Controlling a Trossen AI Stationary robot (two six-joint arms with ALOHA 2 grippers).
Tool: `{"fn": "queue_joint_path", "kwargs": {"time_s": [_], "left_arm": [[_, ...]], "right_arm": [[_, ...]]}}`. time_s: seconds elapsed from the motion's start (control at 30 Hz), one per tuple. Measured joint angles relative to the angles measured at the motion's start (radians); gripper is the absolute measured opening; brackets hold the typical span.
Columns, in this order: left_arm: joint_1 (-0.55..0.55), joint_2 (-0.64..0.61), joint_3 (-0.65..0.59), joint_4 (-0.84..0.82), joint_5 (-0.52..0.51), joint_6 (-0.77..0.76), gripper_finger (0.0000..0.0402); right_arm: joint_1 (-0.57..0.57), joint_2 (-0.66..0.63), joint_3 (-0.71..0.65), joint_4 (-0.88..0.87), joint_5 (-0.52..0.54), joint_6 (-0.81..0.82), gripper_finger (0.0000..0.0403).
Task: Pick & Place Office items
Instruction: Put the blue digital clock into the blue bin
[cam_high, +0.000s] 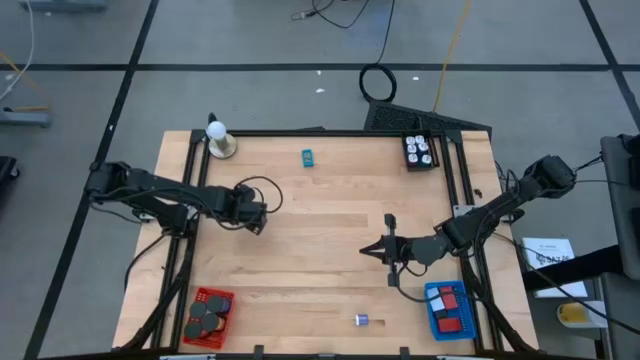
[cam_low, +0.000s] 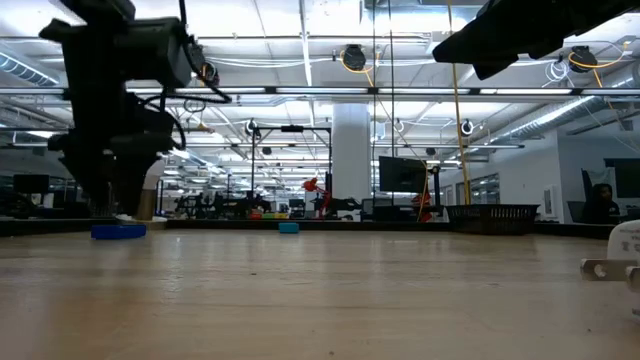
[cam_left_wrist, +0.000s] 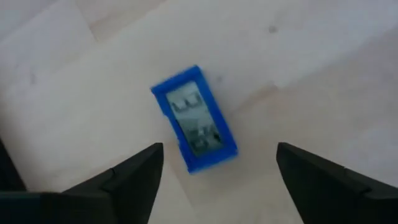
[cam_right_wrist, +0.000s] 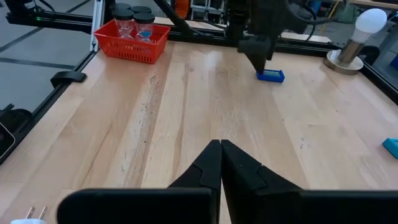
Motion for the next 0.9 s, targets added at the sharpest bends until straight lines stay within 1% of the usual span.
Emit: {"fn": "queue_joint_path", "kwargs": {"time_s": [0.1, 0.2, 0.33, 0.47, 0.67, 0.73, 0.8, 0.83, 0.9], "left_arm": [[0.031, 0.000, -0.052, 0.061, -0.018, 0.000, 0.0326], [0.059, 0.000, -0.091, 0.131, -0.020, 0.026, 0.0315], [0.089, 0.000, -0.137, 0.190, -0.018, 0.048, 0.0280], [0.099, -0.002, -0.153, 0.214, -0.006, 0.062, 0.0230], [0.089, -0.002, -0.157, 0.253, 0.029, 0.132, 0.0157], [0.082, 0.000, -0.147, 0.254, 0.029, 0.166, 0.0146], [0.065, 0.002, -0.129, 0.272, 0.022, 0.197, 0.0146], [0.053, 0.002, -0.121, 0.300, 0.015, 0.215, 0.0146], [0.034, 0.001, -0.109, 0.405, 0.007, 0.260, 0.0146]], "right_arm": [[0.000, 0.000, 0.000, 0.000, 0.000, -0.002, 0.0000], [0.000, 0.000, 0.000, 0.000, 0.000, -0.003, 0.0000], [0.000, 0.000, 0.000, 0.000, 0.000, -0.003, 0.0000], [0.000, 0.000, 0.000, 0.000, 0.000, -0.003, 0.0000], [0.000, 0.000, 0.000, 0.000, -0.001, -0.003, 0.0000], [0.000, 0.000, 0.000, 0.000, -0.001, -0.003, 0.0000], [0.006, -0.003, 0.000, -0.002, 0.000, -0.003, 0.0000], [0.012, -0.007, 0.000, -0.007, 0.000, -0.003, 0.0000], [0.028, -0.023, 0.000, -0.031, 0.000, 0.008, 0.0000]]}}
